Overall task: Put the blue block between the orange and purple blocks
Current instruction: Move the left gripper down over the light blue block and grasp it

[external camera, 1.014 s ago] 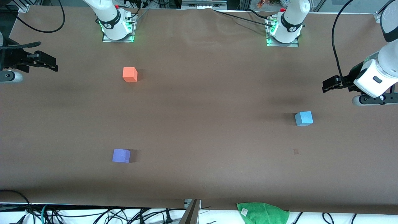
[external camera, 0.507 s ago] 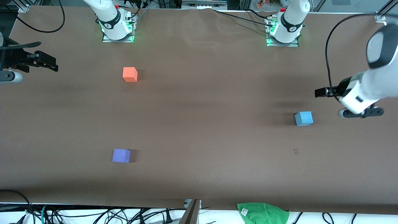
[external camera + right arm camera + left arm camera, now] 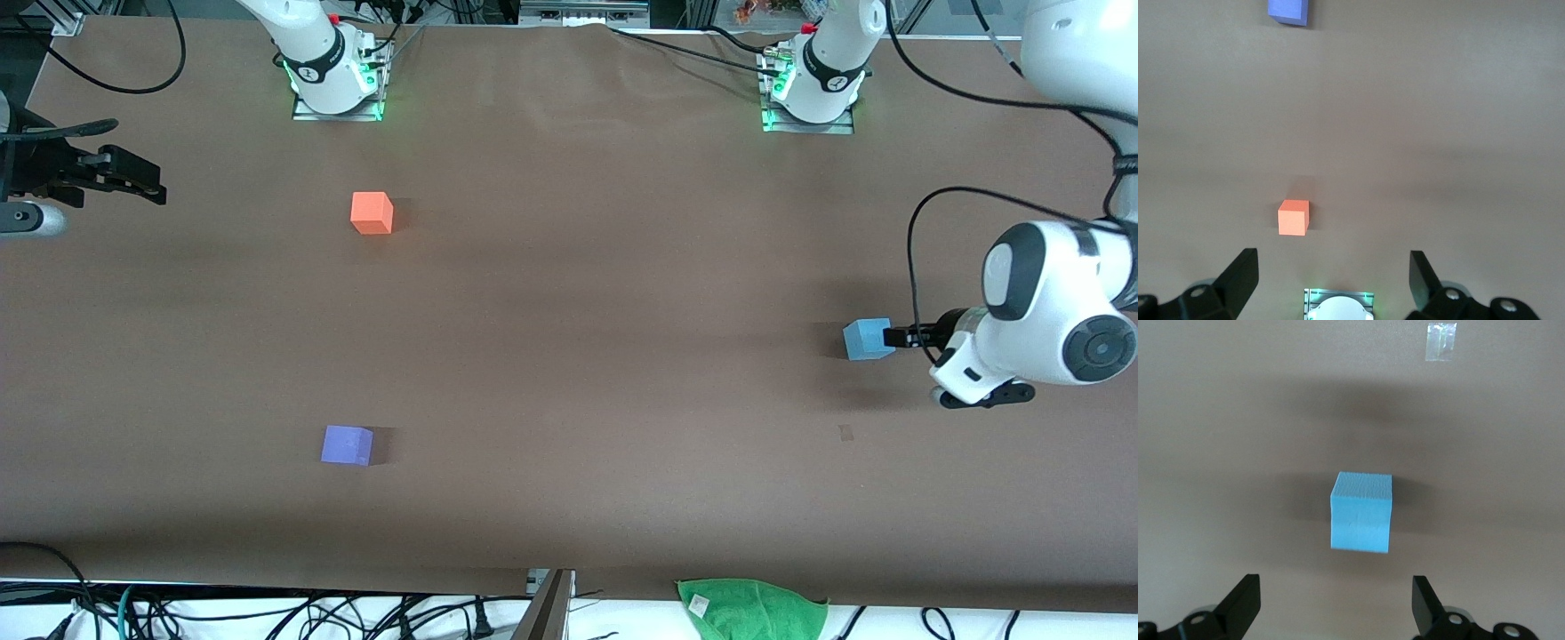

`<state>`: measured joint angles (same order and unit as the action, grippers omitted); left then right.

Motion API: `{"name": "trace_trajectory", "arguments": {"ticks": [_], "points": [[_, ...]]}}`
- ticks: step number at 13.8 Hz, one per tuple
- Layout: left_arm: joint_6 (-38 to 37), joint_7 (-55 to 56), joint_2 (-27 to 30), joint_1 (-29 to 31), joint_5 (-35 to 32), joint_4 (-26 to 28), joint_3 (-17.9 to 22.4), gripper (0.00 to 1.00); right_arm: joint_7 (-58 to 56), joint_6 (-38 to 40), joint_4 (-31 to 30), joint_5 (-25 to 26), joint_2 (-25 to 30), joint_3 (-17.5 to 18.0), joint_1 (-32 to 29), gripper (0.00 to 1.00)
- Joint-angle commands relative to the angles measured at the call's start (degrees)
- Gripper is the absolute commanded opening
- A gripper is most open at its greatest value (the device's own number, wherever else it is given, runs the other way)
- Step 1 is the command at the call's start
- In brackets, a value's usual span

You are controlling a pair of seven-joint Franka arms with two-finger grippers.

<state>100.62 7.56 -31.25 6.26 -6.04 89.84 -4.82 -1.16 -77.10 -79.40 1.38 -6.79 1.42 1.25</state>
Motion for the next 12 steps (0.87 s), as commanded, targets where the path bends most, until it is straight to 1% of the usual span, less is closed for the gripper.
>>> {"name": "trace_trajectory", "arguments": {"ticks": [1, 2, 3, 5, 7, 9, 12], "points": [[6.83, -0.61, 0.23, 0.42, 0.93, 5.49, -0.89, 1.0, -0.87, -0.33, -0.49, -0.76, 0.55, 0.08, -0.2, 1.0], [9.56, -1.31, 0.49, 0.25, 0.85, 8.04, -0.98, 1.0, -0.87, -0.33, -0.49, -0.76, 0.55, 0.08, -0.2, 1.0], [10.98, -3.32, 0.49, 0.16, 0.68, 9.11, -0.89, 1.0, -0.87, -0.33, -0.49, -0.76, 0.55, 0.08, -0.2, 1.0], [12.66, -7.02, -0.03, 0.6, 0.76, 9.56, -0.89, 1.0, -0.87, -0.33, -0.49, -0.76, 0.55, 0.08, -0.2, 1.0], [14.33, -6.94, -0.39, 0.51, 1.55, 11.92, -0.98, 1.0, -0.87, -0.42, -0.49, -0.76, 0.55, -0.01, -0.2, 1.0], [19.06, -7.47, -1.09, 0.51, 0.86, 14.03, -0.89, 1.0, -0.87, -0.42, -0.49, -0.76, 0.55, 0.08, -0.2, 1.0], [20.66, -7.47, -2.5, 0.51, 0.85, 14.83, -0.89, 1.0, -0.87, -0.42, -0.49, -0.76, 0.55, 0.08, -0.2, 1.0]]}}
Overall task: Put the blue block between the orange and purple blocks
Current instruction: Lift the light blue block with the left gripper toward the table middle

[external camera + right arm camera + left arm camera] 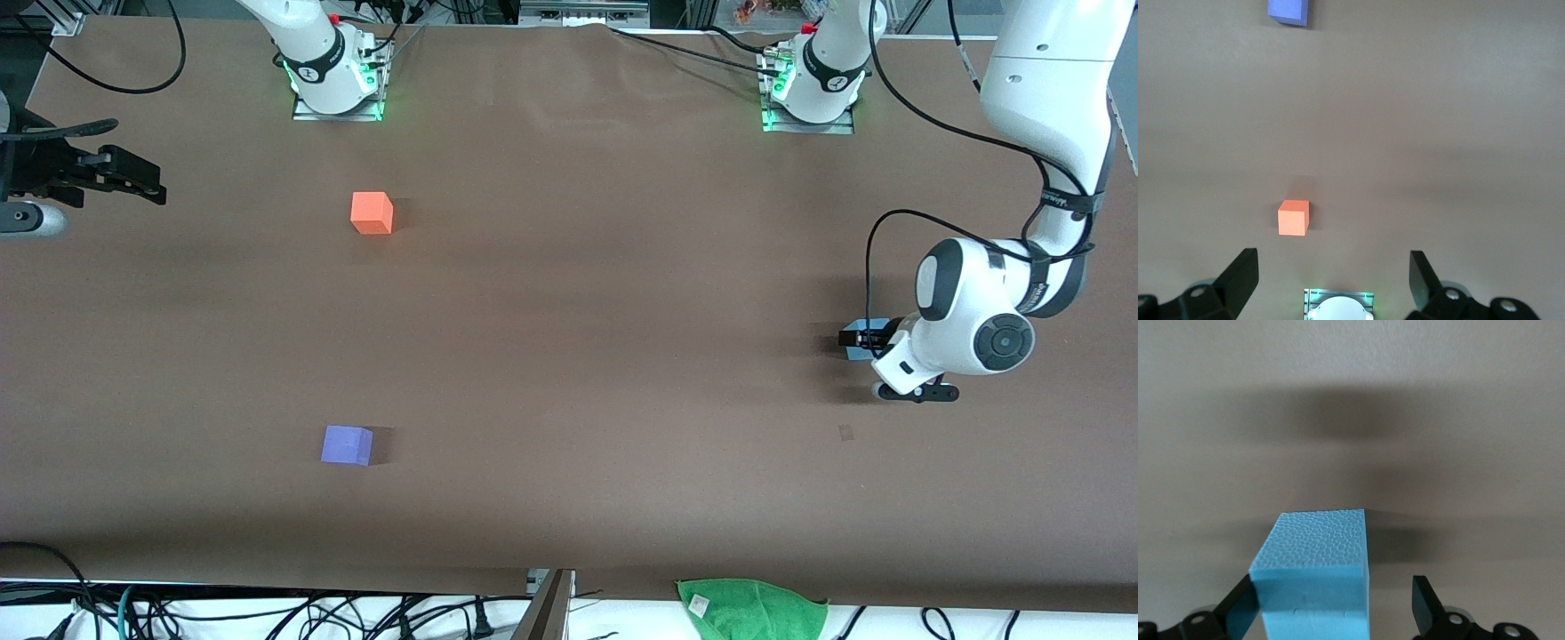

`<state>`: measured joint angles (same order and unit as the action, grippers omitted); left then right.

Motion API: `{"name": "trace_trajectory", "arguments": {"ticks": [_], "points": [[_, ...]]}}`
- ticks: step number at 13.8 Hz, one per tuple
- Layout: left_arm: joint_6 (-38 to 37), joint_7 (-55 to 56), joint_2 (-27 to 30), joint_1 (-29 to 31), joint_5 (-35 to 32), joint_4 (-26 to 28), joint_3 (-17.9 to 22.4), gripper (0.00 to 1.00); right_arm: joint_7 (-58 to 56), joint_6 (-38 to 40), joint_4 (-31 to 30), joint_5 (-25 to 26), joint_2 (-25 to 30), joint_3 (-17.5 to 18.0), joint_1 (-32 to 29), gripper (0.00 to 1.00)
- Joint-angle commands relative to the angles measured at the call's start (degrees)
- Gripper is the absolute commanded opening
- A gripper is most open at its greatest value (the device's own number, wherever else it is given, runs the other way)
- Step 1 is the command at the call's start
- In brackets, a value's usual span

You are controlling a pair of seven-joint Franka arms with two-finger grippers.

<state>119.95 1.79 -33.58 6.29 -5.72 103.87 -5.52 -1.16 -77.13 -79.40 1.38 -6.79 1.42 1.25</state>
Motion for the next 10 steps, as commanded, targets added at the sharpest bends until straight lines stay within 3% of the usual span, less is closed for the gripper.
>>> {"name": "trace_trajectory", "arguments": {"ticks": [1, 3, 4, 5, 7, 8, 10], "points": [[1.51, -1.7, -0.35, 0.48, 0.45, 0.9, -0.11, 1.0, -0.87, -0.39, -0.49, -0.76, 0.55, 0.07, -0.2, 1.0], [1.77, -1.7, -0.61, 0.48, 0.19, 1.07, -0.1, 0.94, -0.87, -0.39, -0.49, -0.76, 0.55, 0.07, -0.28, 1.0], [1.77, -1.7, -0.61, 0.48, -0.69, 1.51, -0.1, 0.7, -0.87, -0.39, -0.49, -0.76, 0.55, 0.07, -0.28, 1.0], [1.6, -1.7, -0.44, 0.39, -1.39, 1.69, -0.1, 0.37, -0.87, -0.39, -0.49, -0.76, 0.55, 0.07, -0.28, 1.0], [1.16, -1.61, 0.17, 0.04, -1.4, 0.99, -0.11, 0.08, -0.87, -0.39, -0.49, -0.76, 0.55, 0.07, -0.28, 1.0], [0.29, -1.61, 1.57, -0.14, -1.48, 0.72, -0.28, 0.03, -0.87, -0.39, -0.49, -0.76, 0.55, 0.07, -0.28, 1.0], [-4.26, -3.27, 3.42, -1.54, -1.66, -1.72, -2.11, 0.03, -0.87, -0.39, -0.49, -0.76, 0.55, 0.07, -0.28, 1.0]]}}
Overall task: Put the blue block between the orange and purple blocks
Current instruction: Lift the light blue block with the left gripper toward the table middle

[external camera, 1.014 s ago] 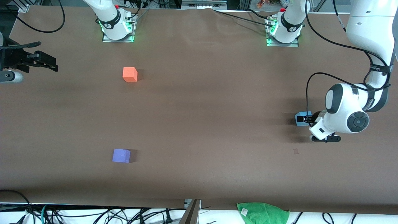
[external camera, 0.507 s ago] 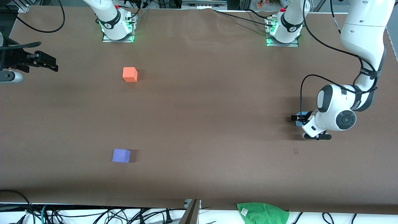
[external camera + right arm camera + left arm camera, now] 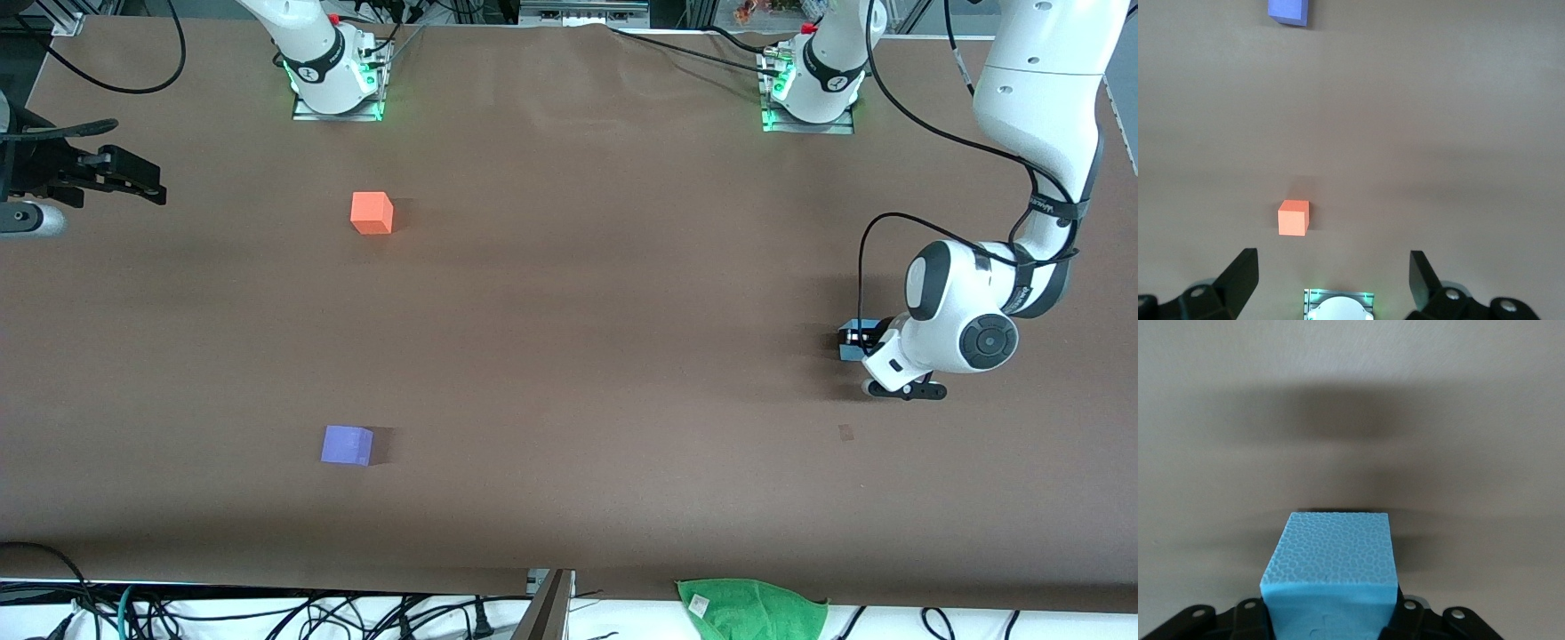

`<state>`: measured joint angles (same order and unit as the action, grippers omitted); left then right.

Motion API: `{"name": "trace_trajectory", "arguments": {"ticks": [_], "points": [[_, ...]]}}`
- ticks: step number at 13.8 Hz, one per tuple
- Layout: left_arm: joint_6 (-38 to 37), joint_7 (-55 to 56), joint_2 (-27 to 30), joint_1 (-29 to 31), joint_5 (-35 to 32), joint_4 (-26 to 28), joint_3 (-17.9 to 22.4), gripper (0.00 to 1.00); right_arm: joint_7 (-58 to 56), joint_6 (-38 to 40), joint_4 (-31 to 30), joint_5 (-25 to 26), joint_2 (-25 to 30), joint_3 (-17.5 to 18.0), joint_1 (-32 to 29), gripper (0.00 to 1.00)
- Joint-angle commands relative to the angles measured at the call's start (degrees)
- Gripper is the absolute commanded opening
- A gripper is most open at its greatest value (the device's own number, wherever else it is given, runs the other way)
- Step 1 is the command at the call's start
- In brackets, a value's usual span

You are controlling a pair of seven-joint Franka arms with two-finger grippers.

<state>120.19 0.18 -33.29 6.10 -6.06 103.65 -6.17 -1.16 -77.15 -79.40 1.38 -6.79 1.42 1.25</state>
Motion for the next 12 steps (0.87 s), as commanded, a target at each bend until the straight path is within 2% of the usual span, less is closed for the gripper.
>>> {"name": "trace_trajectory", "arguments": {"ticks": [1, 3, 5, 7, 10, 12], "points": [[-8.79, -1.24, 3.58, -2.22, -1.24, -4.48, -3.74, 0.03, -0.87, -0.37, -0.49, -0.76, 0.55, 0.08, -0.28, 1.0], [-16.36, 3.73, 3.49, -2.84, -0.36, -11.24, -8.49, 0.03, -0.87, -0.37, -0.49, -0.76, 0.55, 0.08, -0.28, 1.0], [-20.68, 11.47, 2.88, -5.73, -0.36, -17.57, -12.54, 0.03, -0.87, -0.37, -0.49, -0.76, 0.55, 0.08, -0.28, 1.0], [-20.53, 14.66, 0.17, -11.69, 1.99, -21.01, -12.82, 0.03, -0.87, -0.37, -0.49, -0.76, 0.55, 0.08, -0.28, 1.0], [-20.35, 24.55, -8.43, -23.55, 3.42, -30.14, -12.12, 0.03, -0.87, -0.46, -0.49, -0.76, 0.55, 0.08, -0.28, 1.0], [-14.85, 33.0, -11.87, -28.14, 3.16, -30.35, -12.03, 0.03, -0.87, -0.46, -0.49, -0.76, 0.55, -0.01, -0.28, 1.0]]}}
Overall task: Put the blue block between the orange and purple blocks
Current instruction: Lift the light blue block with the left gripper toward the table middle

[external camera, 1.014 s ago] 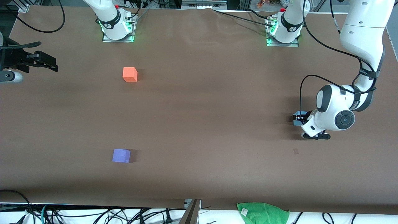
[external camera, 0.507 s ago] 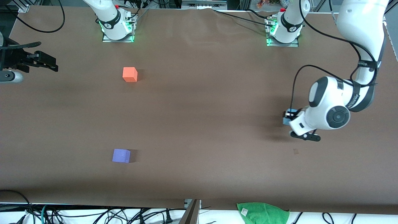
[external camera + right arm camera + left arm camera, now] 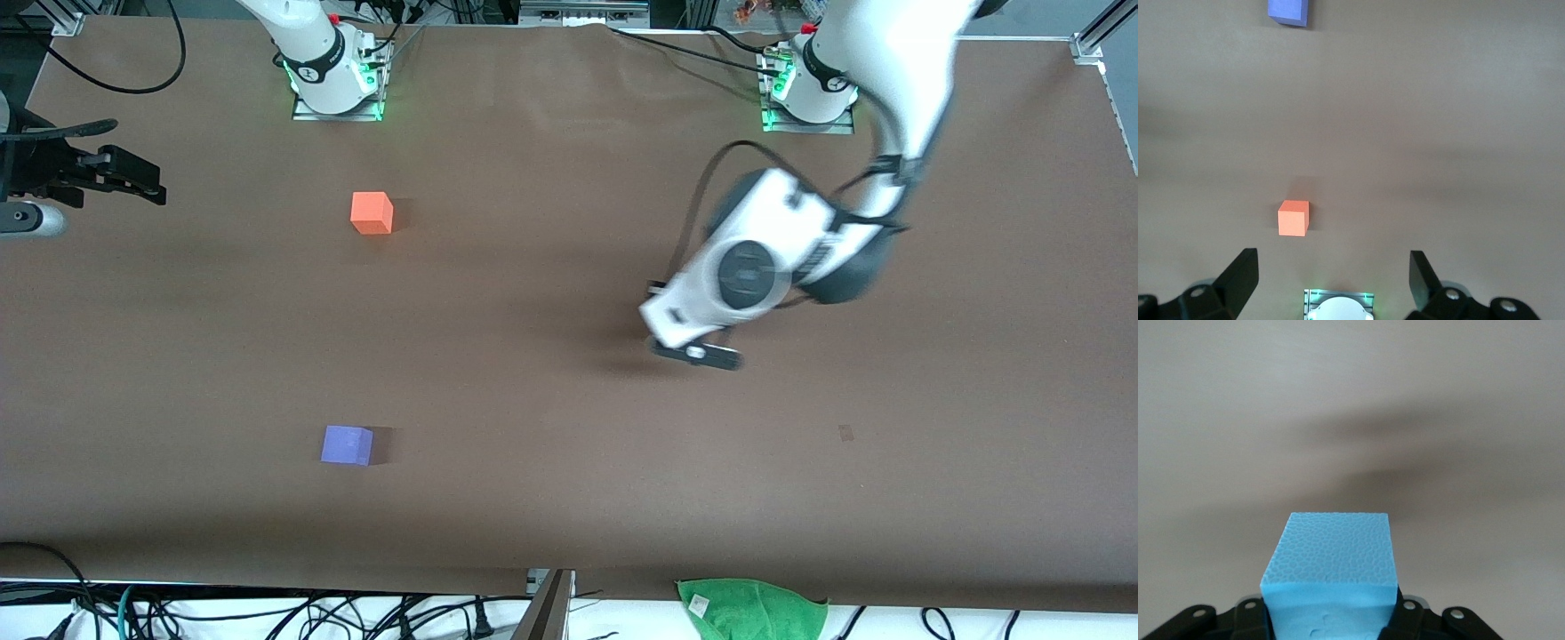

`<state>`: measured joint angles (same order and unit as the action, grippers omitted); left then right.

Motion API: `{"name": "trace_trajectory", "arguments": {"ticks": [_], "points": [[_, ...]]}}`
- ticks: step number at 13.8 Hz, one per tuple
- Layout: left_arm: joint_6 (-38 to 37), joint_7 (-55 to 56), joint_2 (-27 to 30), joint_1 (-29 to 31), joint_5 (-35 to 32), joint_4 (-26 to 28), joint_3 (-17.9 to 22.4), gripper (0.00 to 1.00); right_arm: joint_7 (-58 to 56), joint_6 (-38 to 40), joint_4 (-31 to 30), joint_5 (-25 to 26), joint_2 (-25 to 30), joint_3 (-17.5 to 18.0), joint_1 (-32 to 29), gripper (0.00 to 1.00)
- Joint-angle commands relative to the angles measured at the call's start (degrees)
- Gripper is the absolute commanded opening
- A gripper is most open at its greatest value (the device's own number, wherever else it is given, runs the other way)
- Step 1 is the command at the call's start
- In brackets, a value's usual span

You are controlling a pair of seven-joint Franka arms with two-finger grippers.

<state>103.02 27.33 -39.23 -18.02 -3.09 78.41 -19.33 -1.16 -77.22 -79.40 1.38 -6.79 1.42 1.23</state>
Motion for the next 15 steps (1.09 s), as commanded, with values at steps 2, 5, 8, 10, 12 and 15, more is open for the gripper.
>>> {"name": "trace_trajectory", "arguments": {"ticks": [2, 5, 8, 10, 12, 15], "points": [[8.23, 10.36, -9.7, -8.15, -1.38, -5.02, 2.01, 0.02, -0.86, -0.39, -0.49, -0.76, 0.46, -0.01, -0.26, 1.0], [12.63, 12.57, -13.23, -11.86, -3.85, -5.02, 4.56, 0.02, -0.95, -0.48, -0.49, -0.76, 0.29, -0.01, -0.35, 1.0], [13.18, 13.45, -13.24, -11.6, -3.5, -4.93, 4.56, 0.11, -0.95, -0.57, -0.49, -0.68, 0.2, -0.01, -0.44, 1.0], [13.18, 15.46, -13.24, -11.33, -3.41, -4.93, 4.56, 0.42, -0.95, -0.57, -0.49, -0.76, -0.15, -0.01, -0.44, 1.0], [13.0, 15.82, -12.89, -10.98, -3.5, -4.67, 4.65, 1.0, -0.78, -0.57, -0.31, -0.76, -0.68, -0.01, -0.35, 1.0], [12.04, 15.91, -11.13, -9.67, -3.32, -4.67, 4.56, 1.0, -0.69, -1.0, -0.31, -2.87, -1.47, -0.01, -0.44, 1.0]]}}
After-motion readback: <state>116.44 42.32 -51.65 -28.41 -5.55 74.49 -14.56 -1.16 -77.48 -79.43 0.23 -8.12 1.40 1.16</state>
